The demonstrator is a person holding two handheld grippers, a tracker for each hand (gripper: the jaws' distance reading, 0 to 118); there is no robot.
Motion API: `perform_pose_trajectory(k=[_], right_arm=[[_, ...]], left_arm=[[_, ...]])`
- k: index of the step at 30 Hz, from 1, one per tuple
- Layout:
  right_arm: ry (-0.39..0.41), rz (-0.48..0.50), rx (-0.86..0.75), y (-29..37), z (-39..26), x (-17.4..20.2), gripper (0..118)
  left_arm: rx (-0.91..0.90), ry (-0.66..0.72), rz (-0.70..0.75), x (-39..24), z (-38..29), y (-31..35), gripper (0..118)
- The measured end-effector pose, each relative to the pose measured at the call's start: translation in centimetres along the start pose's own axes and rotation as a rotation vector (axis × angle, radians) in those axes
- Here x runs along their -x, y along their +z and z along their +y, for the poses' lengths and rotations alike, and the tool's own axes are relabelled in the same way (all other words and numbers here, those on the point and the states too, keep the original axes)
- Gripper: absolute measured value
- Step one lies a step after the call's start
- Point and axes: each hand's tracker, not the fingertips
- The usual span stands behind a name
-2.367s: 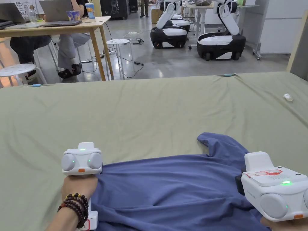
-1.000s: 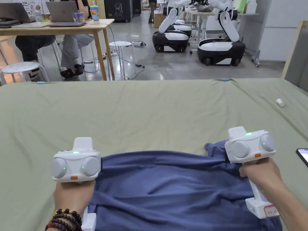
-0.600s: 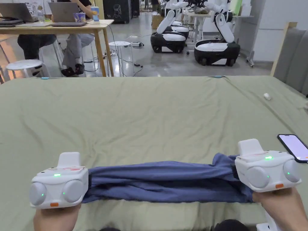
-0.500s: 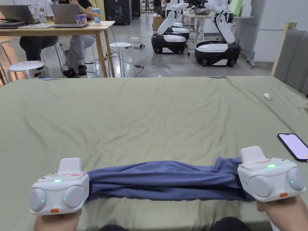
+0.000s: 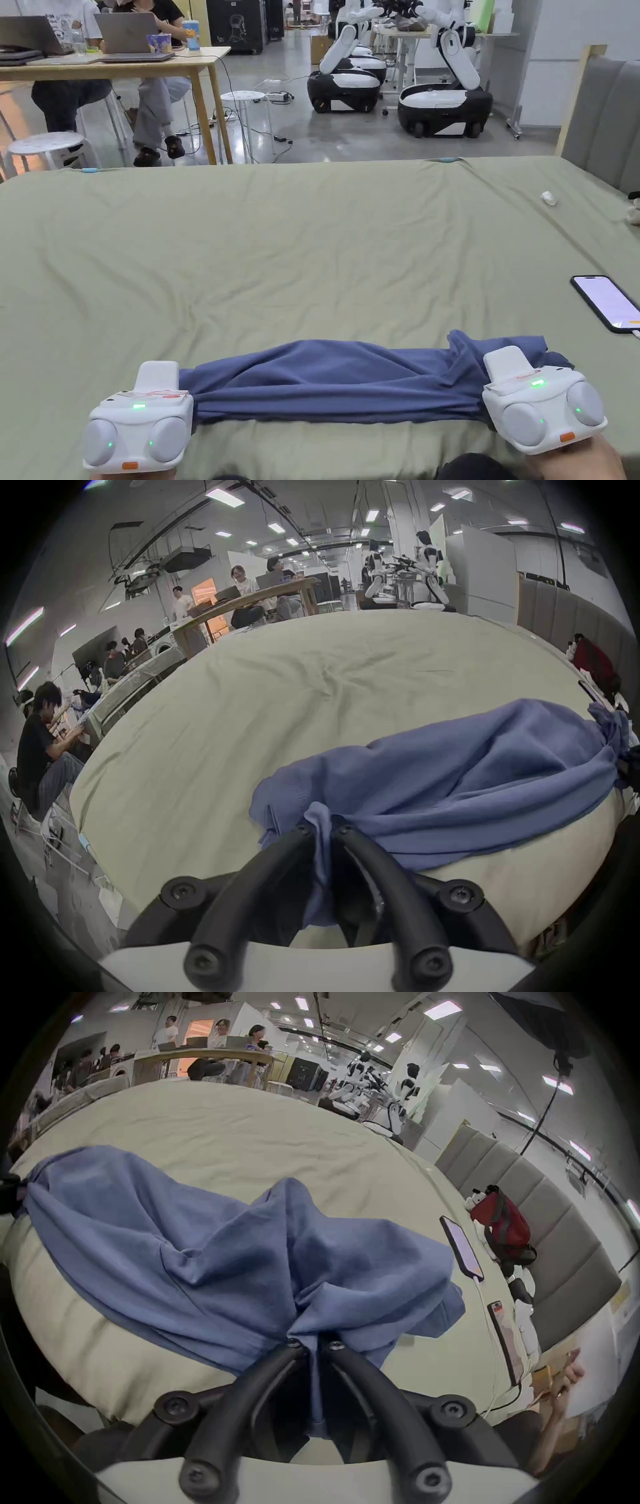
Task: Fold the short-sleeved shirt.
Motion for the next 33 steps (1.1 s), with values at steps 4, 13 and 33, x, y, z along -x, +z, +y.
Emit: perform_pose_trajectory(k=[4,13,33], right_arm=[[-0.095,0.071,-0.066,3.6,0.6,-0.9,91],[-0.091,0.042,-0.199,6.2,5.3,1.1,0],[-0.063,0.125,-0.217,5.6,6.9,3.7,0]], left_arm=[[-0.04,-0.006,0.036,0.4,1.0,1.6,101],[-0.187,0.021,0.013,-0.9,4.8,5.0,3],[-0.044,0.287,-0.45,9.7,2.3,-1.0,103]])
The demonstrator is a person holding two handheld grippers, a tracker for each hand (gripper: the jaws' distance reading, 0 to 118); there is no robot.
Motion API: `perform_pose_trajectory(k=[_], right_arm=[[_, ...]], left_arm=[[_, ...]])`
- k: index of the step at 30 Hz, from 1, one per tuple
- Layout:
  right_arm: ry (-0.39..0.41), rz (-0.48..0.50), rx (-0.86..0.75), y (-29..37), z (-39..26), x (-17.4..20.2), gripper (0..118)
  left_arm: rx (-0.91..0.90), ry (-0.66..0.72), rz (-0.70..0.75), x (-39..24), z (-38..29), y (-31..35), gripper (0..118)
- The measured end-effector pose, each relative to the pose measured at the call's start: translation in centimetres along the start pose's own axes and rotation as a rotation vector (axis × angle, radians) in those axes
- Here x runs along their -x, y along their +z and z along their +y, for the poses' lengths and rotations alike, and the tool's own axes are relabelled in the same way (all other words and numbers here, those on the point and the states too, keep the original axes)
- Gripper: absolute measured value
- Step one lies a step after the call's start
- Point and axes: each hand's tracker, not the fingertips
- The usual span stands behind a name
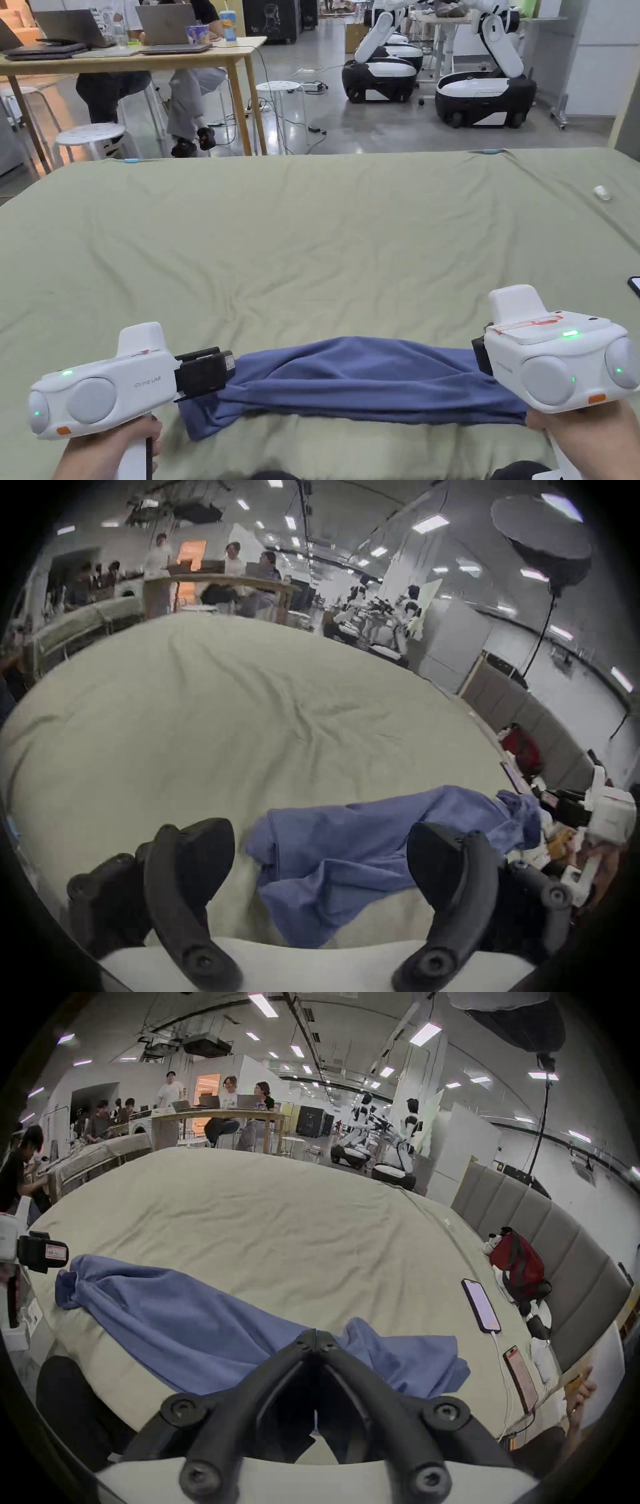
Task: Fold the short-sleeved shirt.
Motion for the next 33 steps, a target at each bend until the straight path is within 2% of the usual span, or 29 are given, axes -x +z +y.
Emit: perform_pose_trajectory(k=[6,8,10,15,16,18,19,21,25,29,31,33], right_arm=[[0.022,0.045,-0.014,0.3,0.9,2.1,0],[0.027,0.061,-0.014,0.3,1.1,2.6,0],[0.029,0.069,-0.011,0.4,1.2,3.2,0],[0.01,0.081,-0.003,-0.3,1.5,3.4,0],[0.01,0.078,-0.001,-0.4,1.5,3.5,0],[0.01,0.077,0.001,-0.5,1.6,3.6,0],[0.008,0.078,0.003,-0.5,1.7,3.7,0],[0.002,0.081,0.005,-0.7,1.7,3.7,0],[0.009,0.071,0.011,-0.9,1.8,4.1,0],[0.013,0.067,0.014,-0.9,1.9,4.5,0],[0.014,0.067,0.014,-0.8,2.0,4.7,0],[0.016,0.07,0.01,-0.7,2.1,4.9,0]], left_arm=[[0.057,0.039,-0.211,2.6,-0.5,-1.5,103],[0.074,0.077,-0.256,3.4,-0.7,-2.3,99],[0.085,0.136,-0.279,3.6,-1.0,-3.1,99],[0.037,0.151,-0.331,3.9,-1.5,-4.9,97],[0.031,0.138,-0.365,3.8,-1.6,-5.0,90],[0.062,0.138,-0.405,3.2,-2.2,-5.7,37],[0.1,0.142,-0.428,2.9,-2.7,-6.2,30],[0.071,0.103,-0.461,2.9,-3.4,-6.8,28],[0.077,0.129,-0.469,3.7,-2.8,-6.6,22],[0.019,0.141,-0.399,5.2,-1.9,-5.3,20],[-0.005,0.171,-0.409,6.7,-1.4,-4.6,20],[-0.024,0.156,-0.344,7.9,-0.9,-3.6,20]])
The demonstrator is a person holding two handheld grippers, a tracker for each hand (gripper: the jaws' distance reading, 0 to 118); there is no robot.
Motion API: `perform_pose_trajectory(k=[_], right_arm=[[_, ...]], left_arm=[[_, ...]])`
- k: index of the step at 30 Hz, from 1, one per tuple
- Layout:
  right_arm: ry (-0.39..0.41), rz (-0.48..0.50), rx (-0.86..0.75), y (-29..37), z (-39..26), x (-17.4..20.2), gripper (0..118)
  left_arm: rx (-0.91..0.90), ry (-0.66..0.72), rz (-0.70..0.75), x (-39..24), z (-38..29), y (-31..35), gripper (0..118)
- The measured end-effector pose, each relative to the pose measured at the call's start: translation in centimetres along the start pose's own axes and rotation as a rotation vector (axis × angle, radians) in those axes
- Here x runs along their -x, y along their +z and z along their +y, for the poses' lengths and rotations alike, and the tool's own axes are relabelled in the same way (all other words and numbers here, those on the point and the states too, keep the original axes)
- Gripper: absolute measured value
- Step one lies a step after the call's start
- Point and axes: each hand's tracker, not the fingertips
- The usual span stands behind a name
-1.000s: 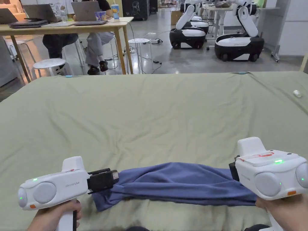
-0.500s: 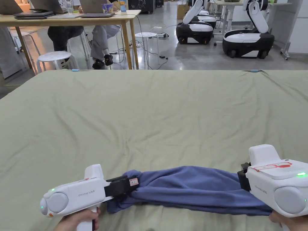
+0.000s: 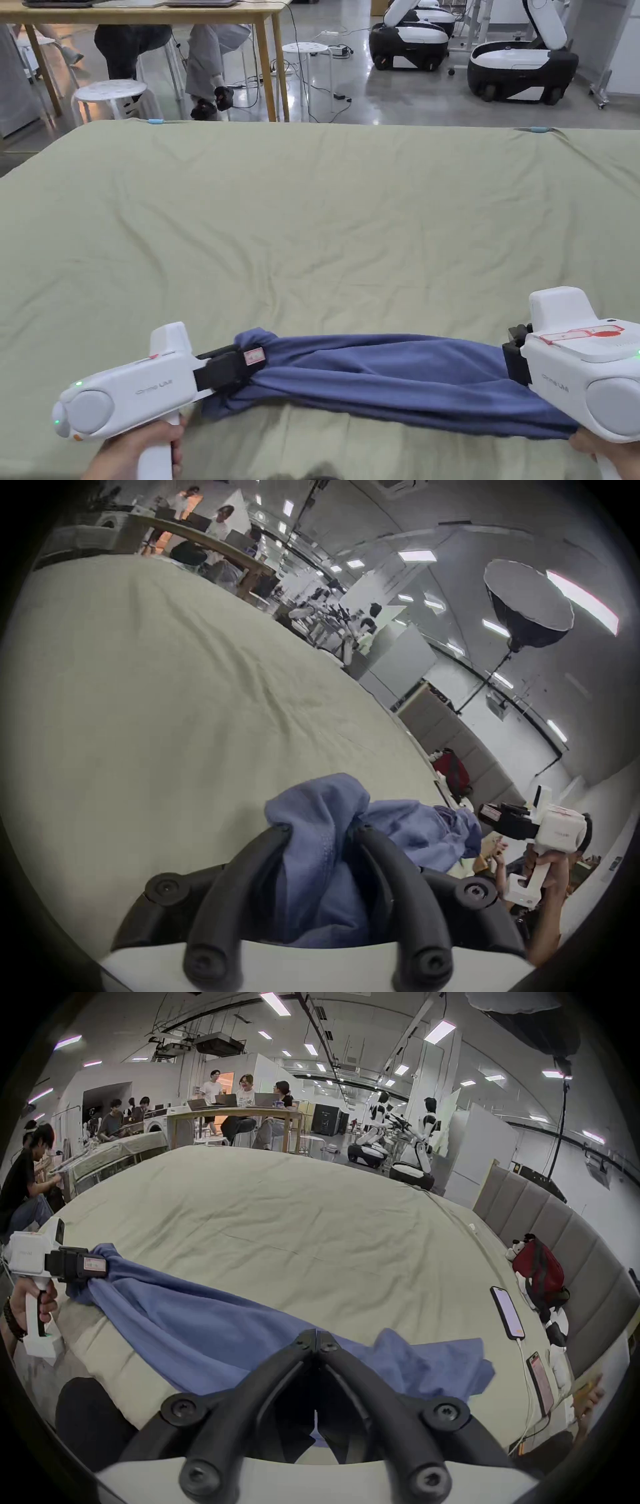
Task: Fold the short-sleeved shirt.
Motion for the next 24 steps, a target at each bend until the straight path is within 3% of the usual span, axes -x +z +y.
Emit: perform_pose_trajectory(k=[7,12,16,20,24], right_arm=[[0.007,0.011,-0.021,0.2,0.5,0.5,0],[0.001,0.026,-0.031,0.2,0.6,0.7,0],[-0.008,0.039,-0.035,0.4,0.4,0.6,0],[-0.021,0.043,-0.044,0.8,0.1,-0.2,0],[-0.051,0.046,-0.054,1.1,-0.5,-1.6,0]], left_arm=[[-0.032,0.041,0.11,5.2,2.3,5.2,20],[-0.013,0.005,0.08,2.6,2.3,4.9,20],[-0.006,0.027,-0.124,-1.8,2.8,3.4,20],[0.082,0.007,-0.179,-7.0,2.6,-0.4,20],[0.162,-0.056,-0.144,-11.5,0.9,-5.7,20]])
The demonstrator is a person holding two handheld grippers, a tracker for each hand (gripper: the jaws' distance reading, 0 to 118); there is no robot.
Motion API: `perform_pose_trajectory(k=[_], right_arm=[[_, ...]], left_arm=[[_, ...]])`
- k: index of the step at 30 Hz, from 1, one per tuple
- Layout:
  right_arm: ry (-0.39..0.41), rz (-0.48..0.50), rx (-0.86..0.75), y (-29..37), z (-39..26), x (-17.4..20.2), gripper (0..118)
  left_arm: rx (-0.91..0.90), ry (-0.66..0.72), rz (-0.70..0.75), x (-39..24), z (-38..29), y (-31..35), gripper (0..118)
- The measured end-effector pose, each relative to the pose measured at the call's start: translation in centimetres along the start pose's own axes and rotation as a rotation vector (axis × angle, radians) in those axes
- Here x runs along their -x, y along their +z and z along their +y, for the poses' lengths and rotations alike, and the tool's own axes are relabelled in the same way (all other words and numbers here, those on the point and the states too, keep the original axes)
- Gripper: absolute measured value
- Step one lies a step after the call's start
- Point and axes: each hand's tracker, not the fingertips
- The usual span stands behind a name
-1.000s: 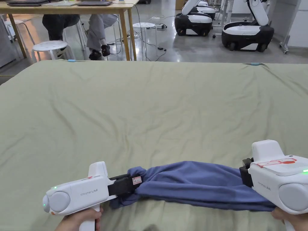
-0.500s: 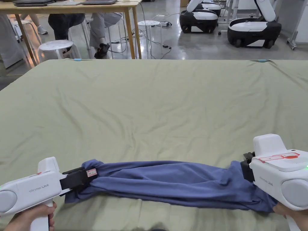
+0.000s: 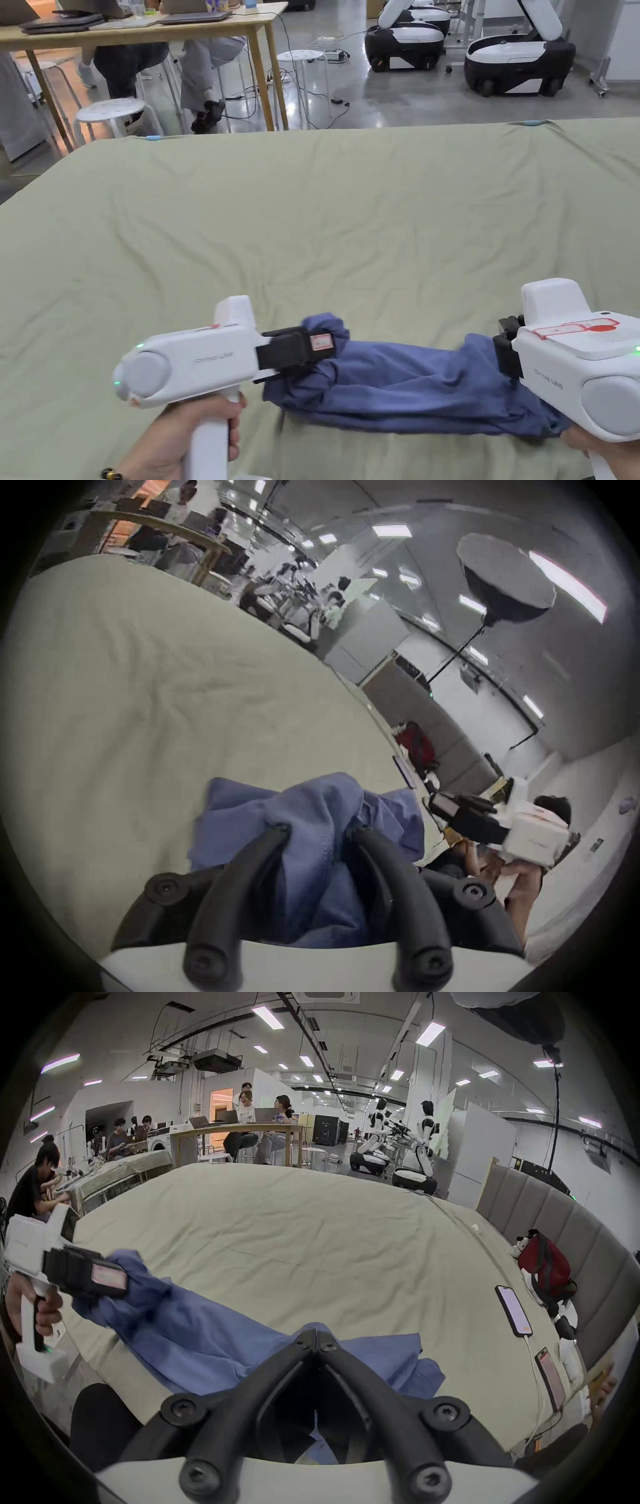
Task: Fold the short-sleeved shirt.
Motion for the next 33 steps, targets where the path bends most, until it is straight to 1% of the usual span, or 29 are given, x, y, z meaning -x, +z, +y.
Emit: perform_pose_trajectory(k=[3,4,5,6,7,9,10,11,12,13,14,16,19,20,21,22,23,24,25,26,27,28,30,33], right_arm=[[-0.016,-0.004,0.0,0.3,-0.3,-1.1,0],[-0.02,-0.007,0.0,0.4,-0.5,-1.6,0],[-0.026,-0.008,-0.001,0.5,-0.7,-2.0,0],[-0.036,-0.01,-0.001,0.6,-0.9,-2.5,0],[-0.044,-0.009,0.001,0.7,-1.0,-3.1,0],[-0.059,-0.015,0.004,0.8,-1.4,-3.9,0],[-0.061,-0.02,0.005,0.9,-1.5,-4.3,0],[-0.061,-0.025,0.007,1.0,-1.6,-4.6,0],[-0.061,-0.027,0.009,1.0,-1.7,-4.9,0],[-0.06,-0.029,0.01,1.0,-1.8,-5.1,0],[-0.06,-0.03,0.01,1.1,-1.9,-5.2,0],[-0.062,-0.028,0.007,1.2,-1.9,-5.4,0],[-0.061,-0.019,-0.003,1.2,-1.7,-5.0,0],[-0.058,-0.015,-0.005,1.2,-1.7,-4.8,0],[-0.056,-0.011,-0.007,1.2,-1.5,-4.6,0],[-0.054,-0.004,-0.01,1.2,-1.4,-4.4,0],[-0.053,0.002,-0.012,1.2,-1.4,-4.2,0],[-0.053,0.008,-0.015,1.2,-1.3,-4.0,0],[-0.054,0.012,-0.018,1.1,-1.3,-3.9,0],[-0.053,0.017,-0.019,1.1,-1.3,-3.8,0],[-0.053,0.021,-0.019,1.2,-1.3,-3.6,0],[-0.053,0.025,-0.02,1.3,-1.4,-3.5,0],[-0.048,0.034,-0.018,1.1,-1.3,-3.5,0],[-0.04,0.029,-0.012,1.1,-1.4,-3.5,0]], left_arm=[[0.081,0.047,0.026,-0.7,-0.5,-4.2,20],[0.102,0.015,0.052,-0.6,-0.8,-5.5,20],[0.105,0.014,0.083,-0.6,-1.0,-6.4,22],[0.102,0.043,0.119,-0.5,-1.2,-7.4,26],[0.077,0.078,0.122,-0.3,-1.3,-8.0,32],[0.029,0.127,0.074,-1.1,-1.4,-8.0,62],[0.017,0.143,0.021,-1.3,-1.2,-7.9,76],[0.032,0.152,-0.012,-1.5,-1.0,-7.8,94],[0.051,0.153,-0.033,-2.2,-0.7,-7.4,107],[0.055,0.133,-0.034,-2.9,-0.5,-7.0,114],[0.05,0.108,-0.034,-3.5,-0.2,-6.5,116],[-0.03,0.032,-0.019,-4.3,0.4,-4.6,117],[-0.071,0.023,-0.025,-4.5,1.5,-1.9,116],[-0.072,0.019,-0.018,-4.2,1.7,-1.2,113],[-0.066,0.007,0.001,-3.9,1.8,-0.6,104],[-0.053,-0.023,0.041,-3.5,1.7,-0.1,85],[-0.045,-0.043,0.079,-3.2,1.5,0.1,51],[-0.033,-0.062,0.125,-2.5,1.2,0.0,22],[-0.017,-0.077,0.163,-1.9,0.7,0.0,3],[-0.007,-0.077,0.177,-1.4,0.4,-0.1,0],[0.006,-0.07,0.185,-0.7,0.0,-0.1,0],[0.02,-0.045,0.159,-0.5,-0.5,-0.3,0],[0.028,-0.019,0.153,0.3,-1.2,-0.6,0],[0.051,-0.023,0.142,-0.5,-2.0,-1.7,0]])
